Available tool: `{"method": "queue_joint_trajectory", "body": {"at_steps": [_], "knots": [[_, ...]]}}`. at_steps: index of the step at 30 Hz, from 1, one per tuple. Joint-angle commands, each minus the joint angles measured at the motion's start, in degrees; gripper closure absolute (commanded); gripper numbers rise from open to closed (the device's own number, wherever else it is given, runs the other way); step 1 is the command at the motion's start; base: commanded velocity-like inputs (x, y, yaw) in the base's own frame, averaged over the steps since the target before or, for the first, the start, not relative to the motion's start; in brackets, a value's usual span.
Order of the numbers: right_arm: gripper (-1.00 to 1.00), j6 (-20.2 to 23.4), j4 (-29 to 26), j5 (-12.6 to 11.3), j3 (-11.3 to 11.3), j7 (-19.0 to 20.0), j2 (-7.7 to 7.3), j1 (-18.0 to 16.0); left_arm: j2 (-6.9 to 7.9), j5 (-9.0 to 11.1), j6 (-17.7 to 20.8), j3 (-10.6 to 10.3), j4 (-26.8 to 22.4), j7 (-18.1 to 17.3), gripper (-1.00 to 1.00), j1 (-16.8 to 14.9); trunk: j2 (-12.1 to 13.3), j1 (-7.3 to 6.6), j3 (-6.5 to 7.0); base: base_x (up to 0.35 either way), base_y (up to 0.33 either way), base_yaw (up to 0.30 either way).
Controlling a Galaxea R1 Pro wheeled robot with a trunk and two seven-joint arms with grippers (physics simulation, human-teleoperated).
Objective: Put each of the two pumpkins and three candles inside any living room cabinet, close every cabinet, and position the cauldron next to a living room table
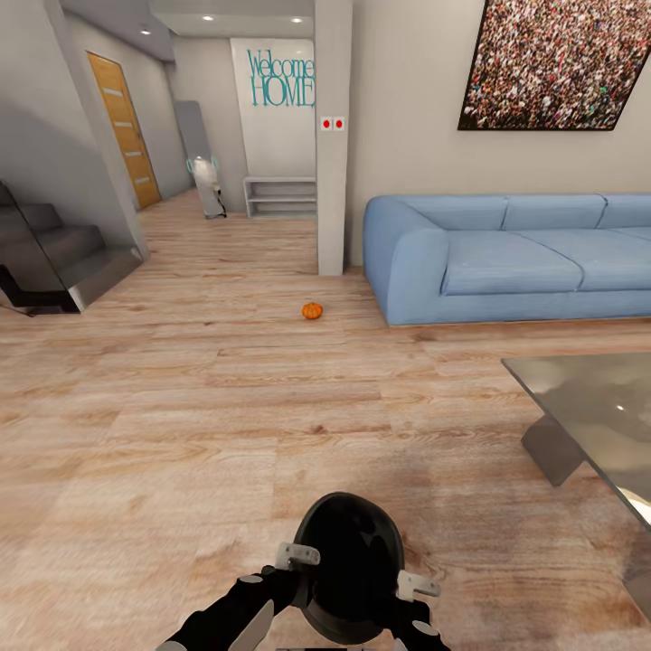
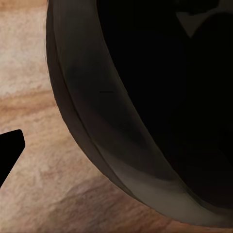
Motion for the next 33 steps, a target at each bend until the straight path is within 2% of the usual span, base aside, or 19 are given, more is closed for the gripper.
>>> {"method": "queue_joint_trajectory", "body": {"at_steps": [1, 19, 20, 33], "knots": [[1.0, -0.3, 0.1, -0.7, 0.4, -0.4, -0.04, 0.0, 0.05, 0.5, 0.2, -0.3, -0.1, 0.2, -1.0, 0.0, 0.0, -0.01, -0.05, 0.0, 0.0, 0.0], [1.0, -0.3, 0.0, -0.7, 0.4, -0.4, 0.03, 0.0, 0.06, 1.0, 0.2, -0.2, -0.1, 0.2, -1.0, 0.0, 0.0, -0.01, -0.05, 0.0, 0.0, 0.0], [1.0, -0.3, 0.0, -0.7, 0.4, -0.4, 0.03, 0.0, 0.06, 1.0, 0.2, -0.2, -0.1, 0.2, 1.0, 0.0, 0.0, -0.01, -0.05, 0.0, 0.0, 0.0], [1.0, -0.3, 0.0, -0.7, 0.4, -0.4, 0.02, 0.0, 0.28, 1.1, 0.2, -0.1, -0.1, 0.1, 1.0, 0.0, 0.0, -0.01, -0.05, 0.0, 0.0, 0.0]]}}
